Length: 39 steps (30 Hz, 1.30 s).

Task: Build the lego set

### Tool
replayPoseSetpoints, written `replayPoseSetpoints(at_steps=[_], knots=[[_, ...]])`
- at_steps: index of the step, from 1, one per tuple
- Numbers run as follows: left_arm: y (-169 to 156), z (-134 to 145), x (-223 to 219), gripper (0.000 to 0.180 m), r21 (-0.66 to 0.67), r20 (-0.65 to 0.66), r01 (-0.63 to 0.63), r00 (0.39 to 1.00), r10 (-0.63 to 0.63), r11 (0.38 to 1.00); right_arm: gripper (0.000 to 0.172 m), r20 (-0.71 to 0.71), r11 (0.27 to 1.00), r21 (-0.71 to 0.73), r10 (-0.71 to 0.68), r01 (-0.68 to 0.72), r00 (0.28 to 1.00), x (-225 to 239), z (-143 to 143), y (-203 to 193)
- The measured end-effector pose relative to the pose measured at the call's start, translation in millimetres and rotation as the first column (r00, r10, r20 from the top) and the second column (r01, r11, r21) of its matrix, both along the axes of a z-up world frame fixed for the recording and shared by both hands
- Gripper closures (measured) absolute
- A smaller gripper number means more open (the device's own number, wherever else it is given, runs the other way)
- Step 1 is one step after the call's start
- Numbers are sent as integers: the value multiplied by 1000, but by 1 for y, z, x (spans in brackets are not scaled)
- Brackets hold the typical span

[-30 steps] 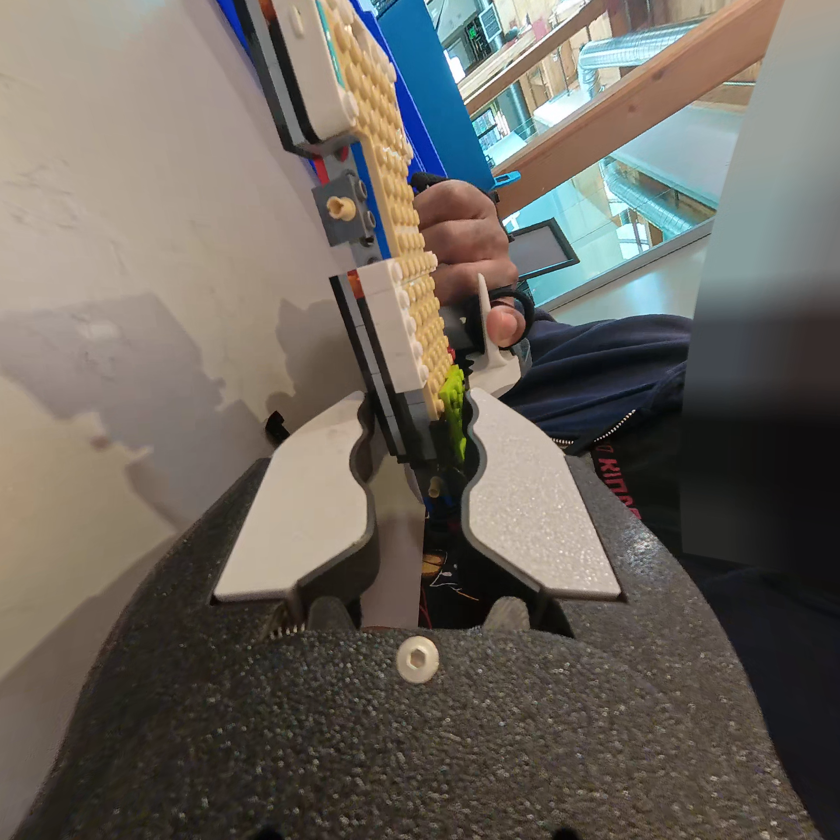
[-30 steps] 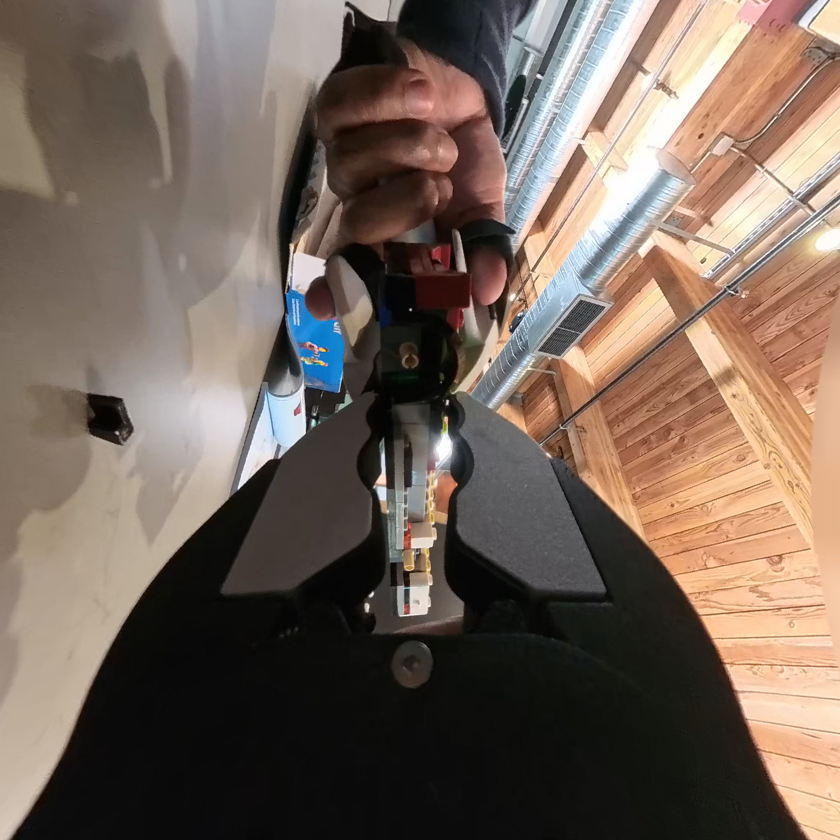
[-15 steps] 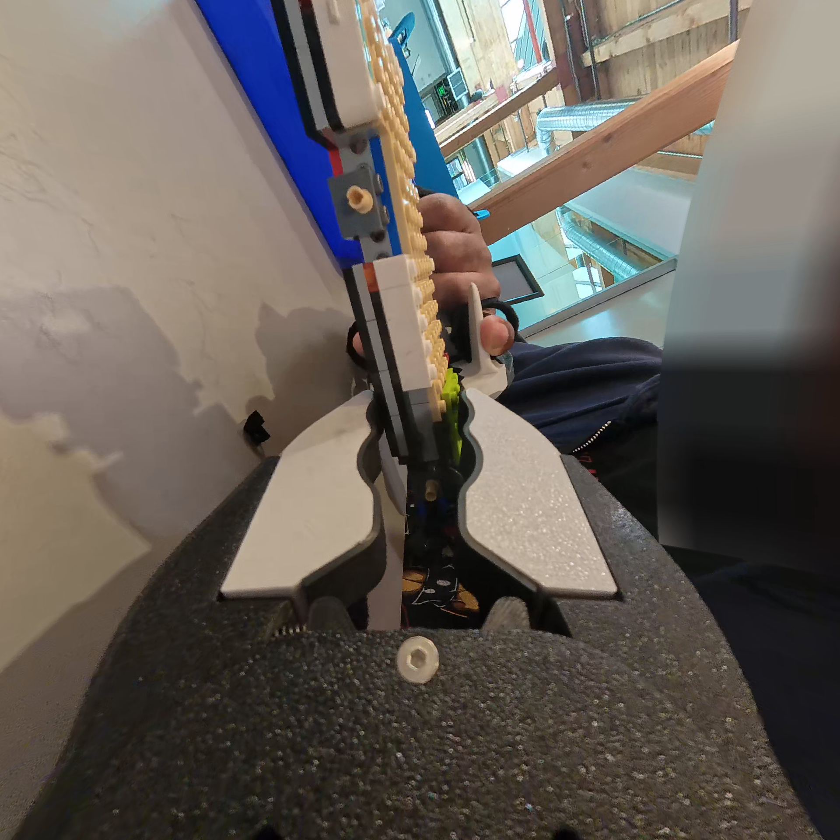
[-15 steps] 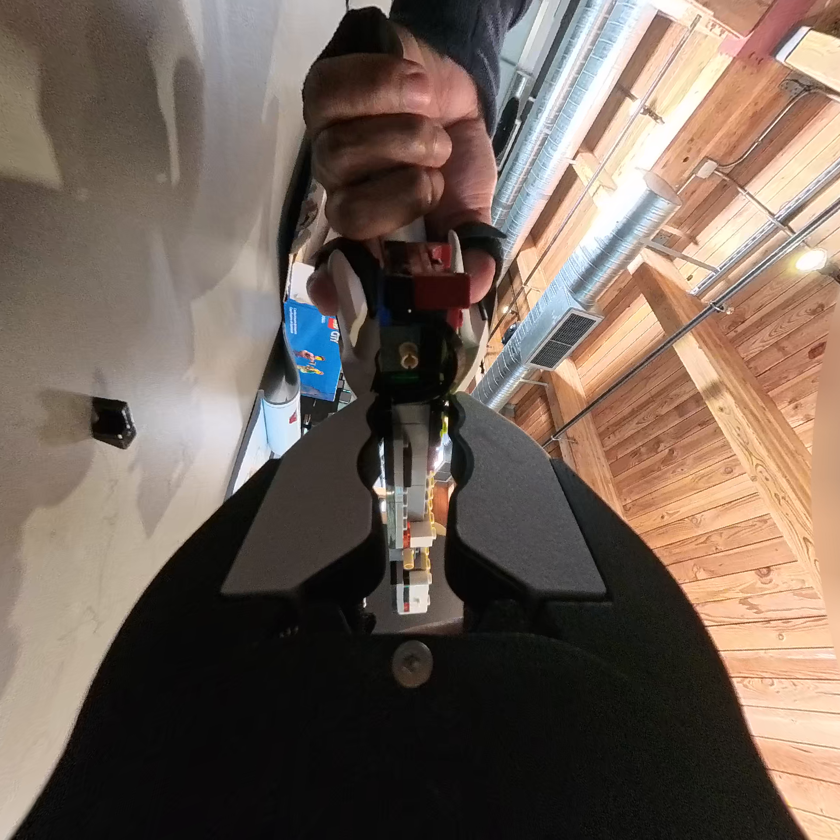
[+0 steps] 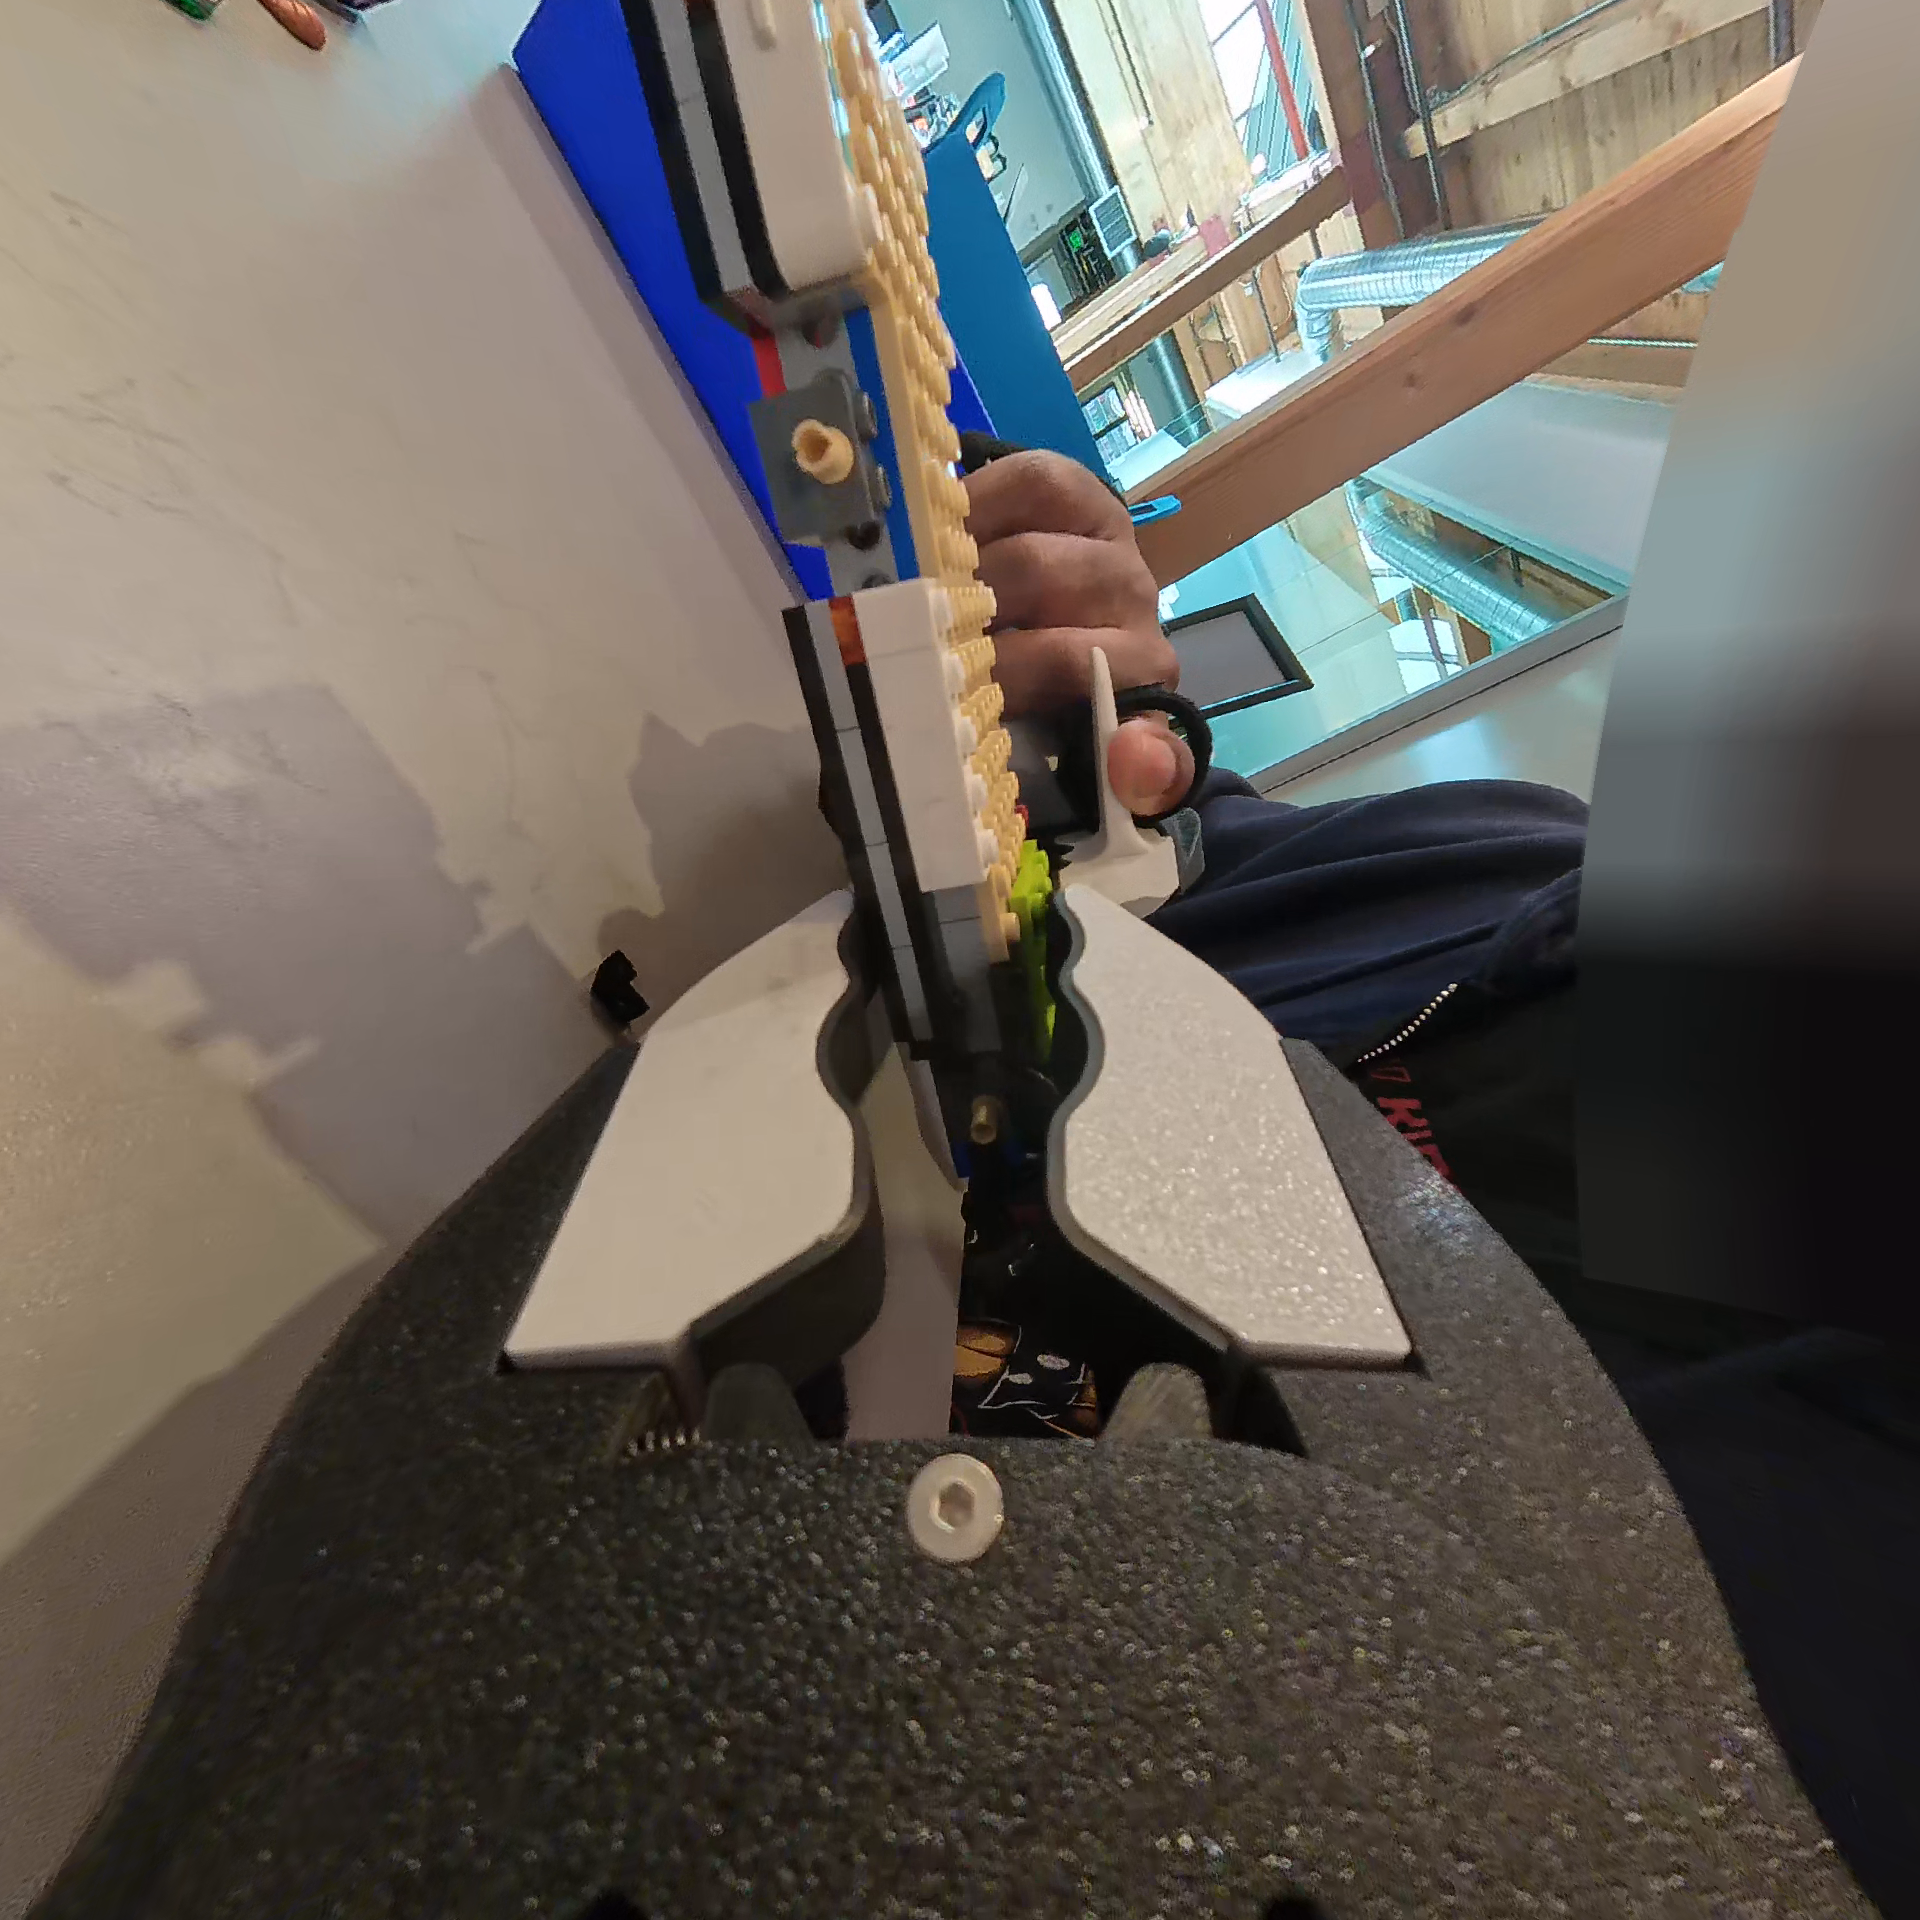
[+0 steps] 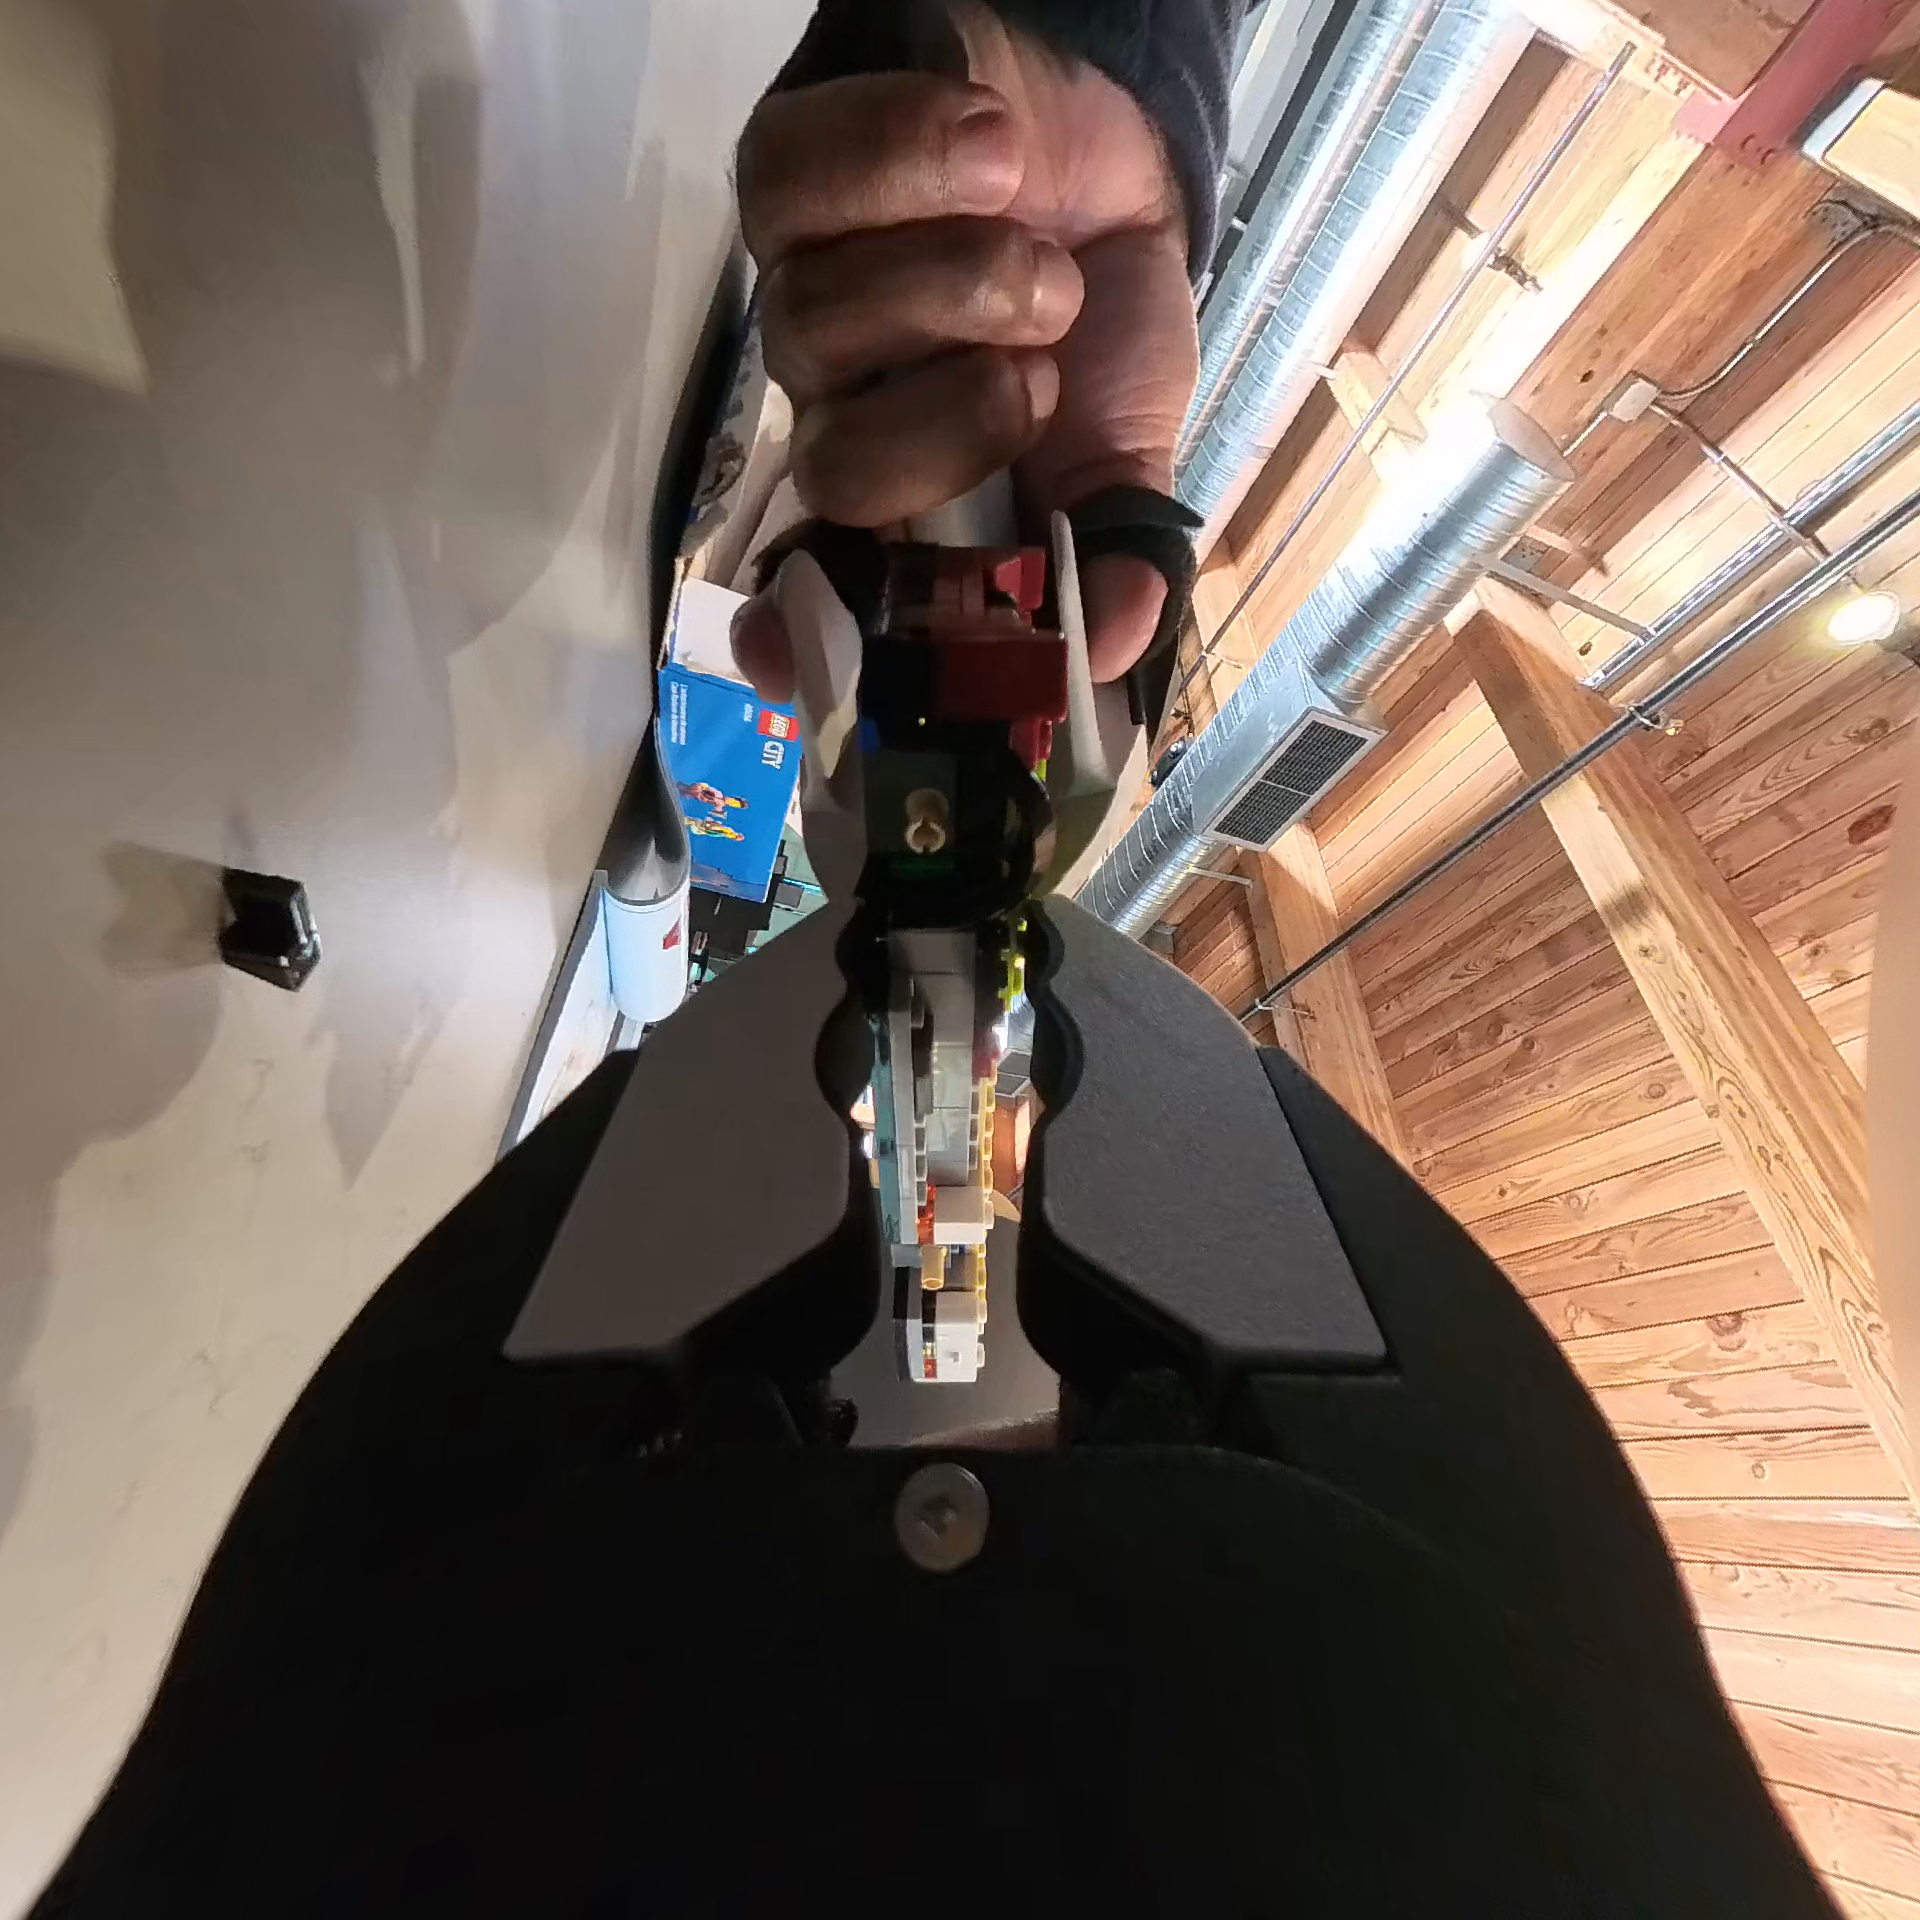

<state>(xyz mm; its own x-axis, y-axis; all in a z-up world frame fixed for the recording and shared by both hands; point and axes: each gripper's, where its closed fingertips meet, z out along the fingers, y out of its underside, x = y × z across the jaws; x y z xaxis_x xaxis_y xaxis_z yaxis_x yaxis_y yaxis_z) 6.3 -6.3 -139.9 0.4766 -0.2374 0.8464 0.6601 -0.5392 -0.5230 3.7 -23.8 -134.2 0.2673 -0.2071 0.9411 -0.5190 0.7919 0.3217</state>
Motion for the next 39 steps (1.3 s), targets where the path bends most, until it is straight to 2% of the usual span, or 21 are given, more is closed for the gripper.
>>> replayPoseSetpoints(at_steps=[9, 11, 13, 15, 18, 20, 21, 22, 24, 25, 26, 27, 28, 32, 37, 39], knots=[[0, 10, 1, 147, 45, 14, 7, 1000, -7, 999, 145, 7, 999, -45, 0, 0, 1000, 0, 8, -1], [-1, 11, 4, 130, 56, -7, 34, 999, -33, 998, 145, -1, 997, -74, -3, 3, 1000, 0, 14, 0], [-5, 14, 5, 115, 95, -70, 56, 996, -49, 994, 145, 7, 995, -99, -7, 8, 1000, -2, 18, 2], [-9, 21, -3, 108, 163, -157, 37, 988, -11, 986, 145, 37, 990, -139, -7, 12, 999, -3, 20, 5], [-19, 37, -21, 107, 318, -343, 16, 934, 99, 948, 146, 105, 975, -223, 3, 21, 994, -6, 24, 12], [-27, 42, -29, 107, 404, -524, 53, 832, 184, 913, 146, 167, 955, -295, 27, 24, 986, -9, 27, 16], [-28, 39, -32, 107, 416, -629, 81, 746, 222, 906, 146, 192, 941, -337, 44, 24, 980, -10, 30, 18], [-26, 36, -37, 107, 414, -737, 102, 621, 267, 904, 146, 217, 926, -377, 61, 26, 974, -11, 33, 20], [-20, 36, -47, 108, 422, -888, 147, 267, 375, 895, 146, 254, 893, -448, 100, 26, 962, -13, 38, 23], [-17, 37, -48, 109, 411, -912, 188, 88, 401, 892, 145, 270, 875, -483, 122, 24, 955, -13, 41, 24], [-13, 40, -47, 110, 403, -903, 222, -61, 425, 888, 145, 289, 857, -515, 148, 23, 946, -14, 44, 24], [-9, 44, -43, 110, 395, -884, 254, -157, 441, 883, 145, 305, 839, -543, 173, 22, 936, -14, 46, 23], [-5, 45, -38, 110, 383, -874, 282, -198, 444, 880, 146, 313, 824, -567, 196, 17, 929, -13, 49, 22], [4, 55, -22, 120, 393, -850, 353, -214, 482, 849, 145, 320, 783, -622, 257, -3, 912, -11, 60, 16], [6, 55, -18, 133, 338, -851, 395, -259, 457, 854, 145, 329, 763, -646, 317, -32, 890, -6, 66, 3], [5, 55, -19, 144, 318, -848, 399, -286, 446, 860, 145, 338, 773, -634, 320, -38, 885, -4, 65, -1]])
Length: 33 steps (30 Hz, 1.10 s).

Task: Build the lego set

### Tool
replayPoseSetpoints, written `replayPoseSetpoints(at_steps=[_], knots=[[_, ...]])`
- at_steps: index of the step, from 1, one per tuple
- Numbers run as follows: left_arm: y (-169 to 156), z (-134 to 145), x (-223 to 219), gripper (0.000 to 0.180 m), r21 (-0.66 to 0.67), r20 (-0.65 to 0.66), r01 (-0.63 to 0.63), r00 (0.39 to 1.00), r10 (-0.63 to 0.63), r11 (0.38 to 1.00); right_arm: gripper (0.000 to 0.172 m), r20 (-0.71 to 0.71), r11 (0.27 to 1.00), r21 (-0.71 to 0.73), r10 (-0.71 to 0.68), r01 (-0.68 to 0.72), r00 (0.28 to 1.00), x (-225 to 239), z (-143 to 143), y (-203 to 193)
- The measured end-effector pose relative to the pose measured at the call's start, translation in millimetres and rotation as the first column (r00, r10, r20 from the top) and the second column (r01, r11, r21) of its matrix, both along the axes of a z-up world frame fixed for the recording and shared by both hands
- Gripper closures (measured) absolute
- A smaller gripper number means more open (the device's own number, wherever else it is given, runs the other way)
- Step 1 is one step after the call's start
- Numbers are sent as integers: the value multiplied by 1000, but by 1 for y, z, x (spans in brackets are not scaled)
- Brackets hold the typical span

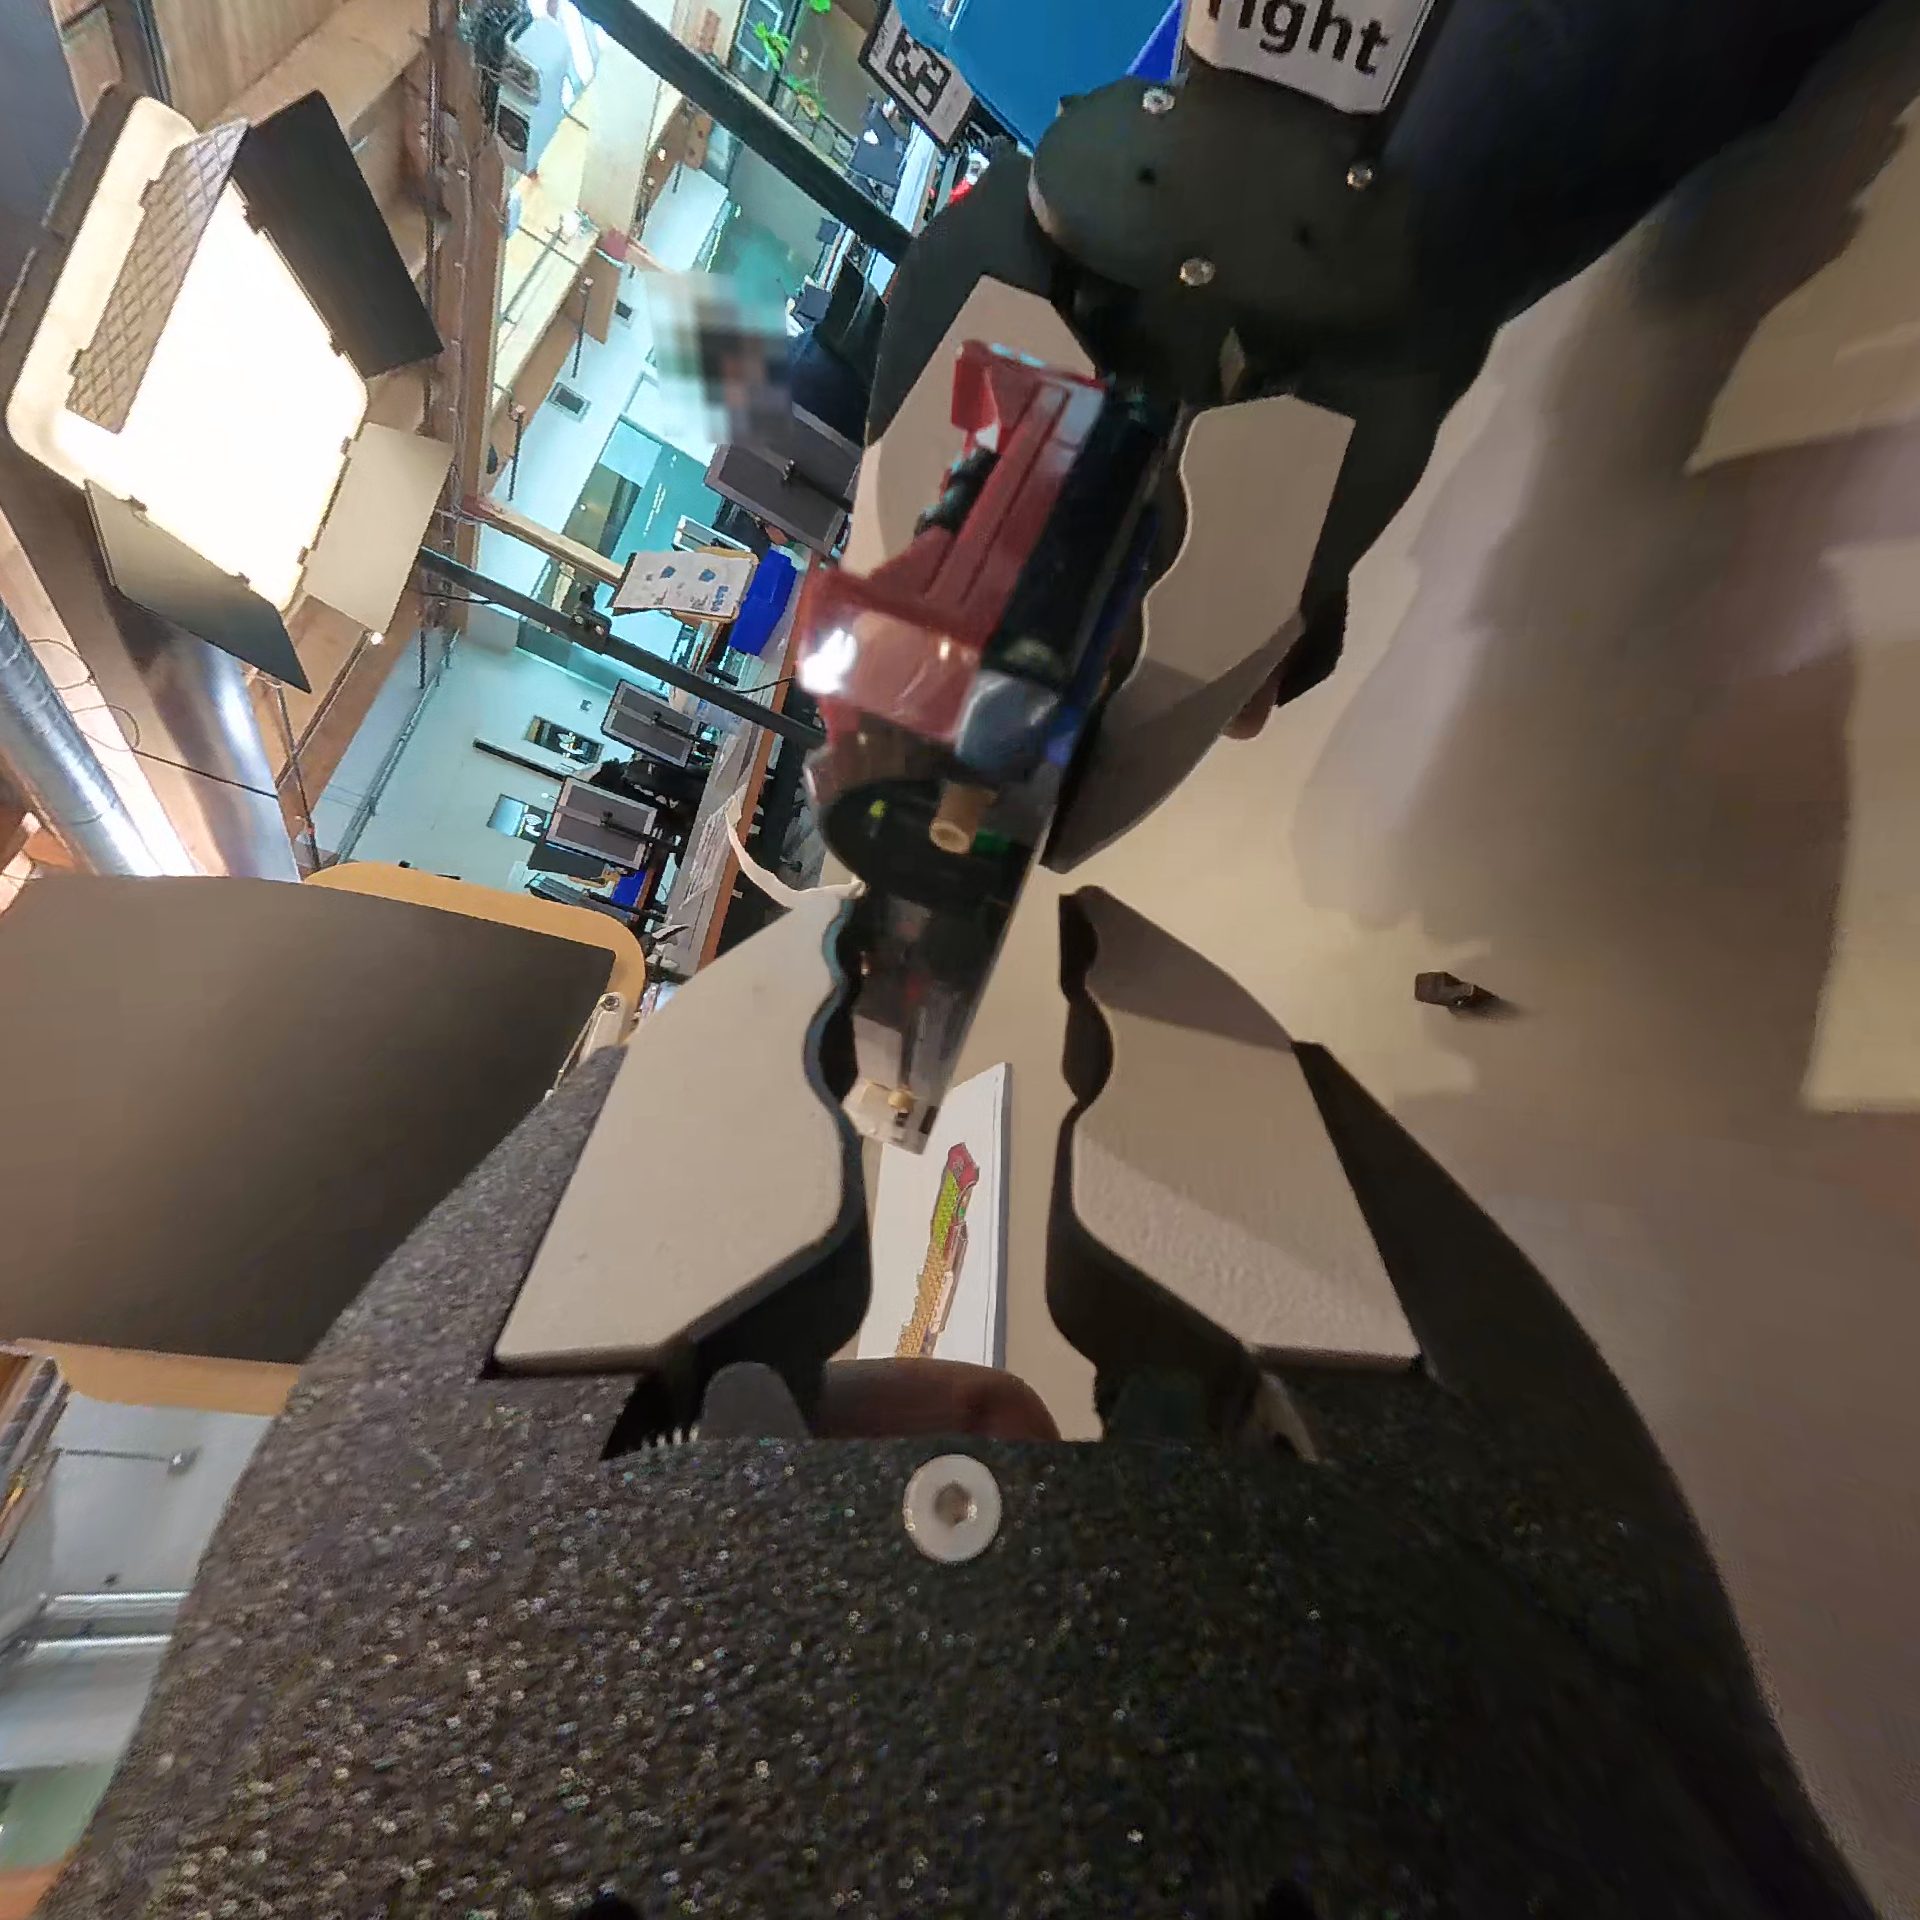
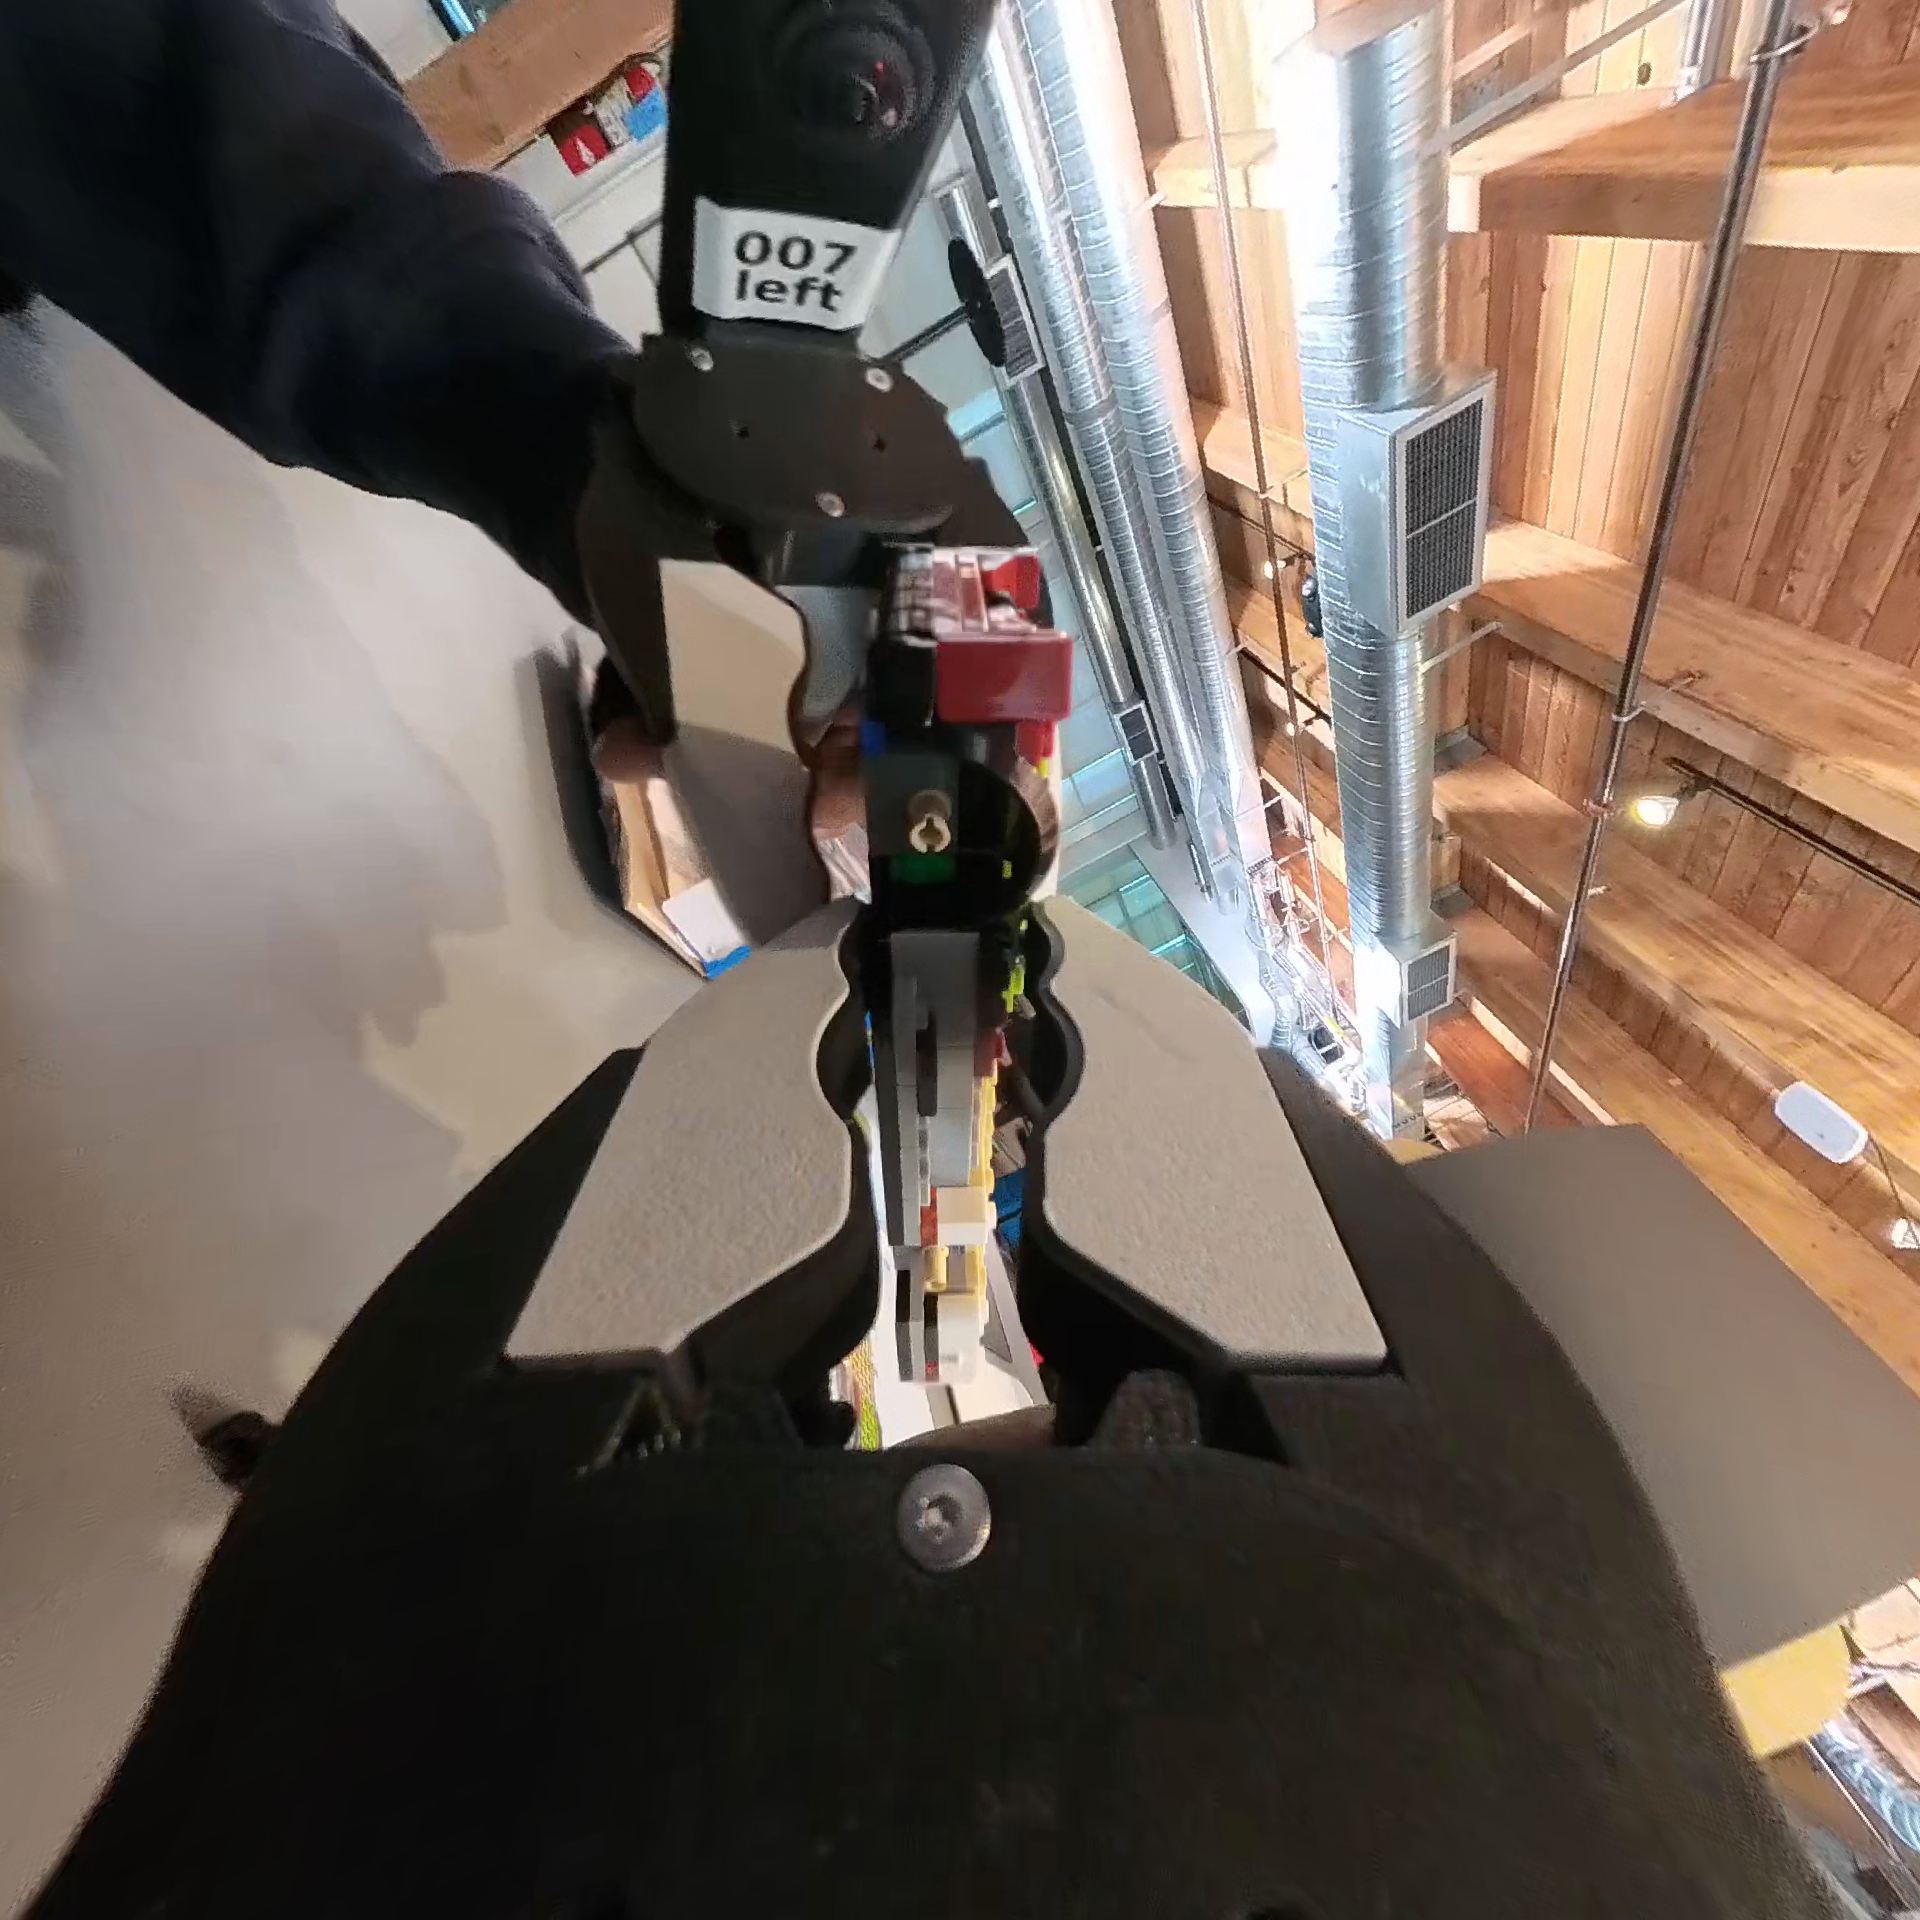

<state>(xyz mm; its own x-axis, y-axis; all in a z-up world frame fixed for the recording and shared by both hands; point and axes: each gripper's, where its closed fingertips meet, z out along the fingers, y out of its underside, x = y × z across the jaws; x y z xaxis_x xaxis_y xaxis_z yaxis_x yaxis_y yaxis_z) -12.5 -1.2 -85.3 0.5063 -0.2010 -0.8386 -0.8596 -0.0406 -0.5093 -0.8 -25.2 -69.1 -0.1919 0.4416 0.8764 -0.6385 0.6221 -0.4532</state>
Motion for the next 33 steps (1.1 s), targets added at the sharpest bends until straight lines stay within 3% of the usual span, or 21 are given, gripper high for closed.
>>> replayPoseSetpoints(at_steps=[1, 6, 11, 15, 23, 33], knots=[[-1, 1, -1, 152, 4, -14, -7, 1000, 8, 1000, 145, 4, 1000, 11, 8, -8, 1000, 1, -1, -3], [-5, -2, 0, 154, 5, -87, -4, 996, 5, 1000, 145, 17, 998, 53, 27, -27, 1000, 5, -4, -11], [-8, -4, 4, 154, 39, -12, 38, 999, -38, 999, 145, 151, 996, 48, 64, -72, 987, 6, -7, -13], [-7, -3, 5, 154, 80, 44, 59, 997, -63, 995, 130, 284, 994, 60, 75, -96, 956, 6, -11, -12], [-6, -11, 8, 155, 58, 41, 114, 992, -117, 992, 129, 434, 981, 119, 86, -152, 897, 9, -22, -13], [-6, -10, 6, 155, 51, 65, 119, 990, -122, 992, 137, 399, 978, 164, 57, -133, 915, 5, -20, -12]])
